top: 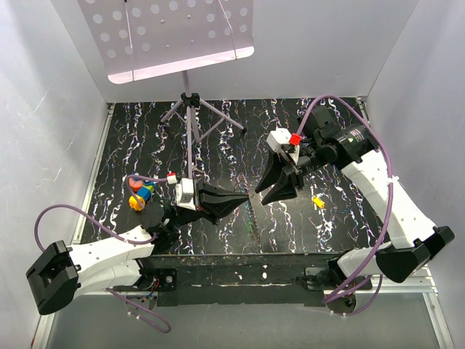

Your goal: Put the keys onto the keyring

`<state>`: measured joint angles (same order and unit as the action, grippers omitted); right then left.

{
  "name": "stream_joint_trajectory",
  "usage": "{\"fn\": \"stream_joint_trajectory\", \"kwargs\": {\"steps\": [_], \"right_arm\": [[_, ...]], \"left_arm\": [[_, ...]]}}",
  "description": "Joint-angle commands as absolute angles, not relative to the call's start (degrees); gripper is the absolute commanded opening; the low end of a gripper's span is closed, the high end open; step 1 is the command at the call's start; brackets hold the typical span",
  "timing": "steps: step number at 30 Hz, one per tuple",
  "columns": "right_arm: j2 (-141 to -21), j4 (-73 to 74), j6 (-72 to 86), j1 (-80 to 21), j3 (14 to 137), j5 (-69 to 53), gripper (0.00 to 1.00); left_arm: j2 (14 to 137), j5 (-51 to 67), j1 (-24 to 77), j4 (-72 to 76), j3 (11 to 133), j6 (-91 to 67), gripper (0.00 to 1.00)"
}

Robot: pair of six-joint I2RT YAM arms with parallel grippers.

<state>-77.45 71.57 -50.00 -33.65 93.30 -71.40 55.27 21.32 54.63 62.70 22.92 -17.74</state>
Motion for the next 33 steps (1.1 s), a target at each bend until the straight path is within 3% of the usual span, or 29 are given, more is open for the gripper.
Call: {"fn": "stream_joint_trajectory", "kwargs": {"steps": [1,13,17,21,26,33], "right_arm": [[-76.4,69.9,-47.6,-33.6,95.1,-74.2,0.46],[-76.5,67.0,-44.1,-33.7,94.2,-74.3,0.42],[-76.1,69.6,-46.2,-33.5,95.3,-74.1,0.44],[-74.7,77.0,-54.0,-30.5,97.8,-70.7,0.50],[-73.2,79.5,-56.2,-24.0,95.1,-67.3,0.50],[-75.6,81.2,-59.0,-15.7,93.3,-68.7,0.51]], "left_arm": [[55.2,20.0,54.9,67.9,24.2,-19.3,0.00],[55.8,21.3,54.9,67.9,24.9,-19.9,0.00],[55.5,28.4,54.9,67.2,25.0,-16.1,0.00],[50.1,37.9,54.9,45.7,29.8,2.0,0.00],[46.9,41.7,54.9,20.3,37.6,21.5,0.00],[49.0,46.1,53.4,13.4,41.8,33.4,0.00]]}}
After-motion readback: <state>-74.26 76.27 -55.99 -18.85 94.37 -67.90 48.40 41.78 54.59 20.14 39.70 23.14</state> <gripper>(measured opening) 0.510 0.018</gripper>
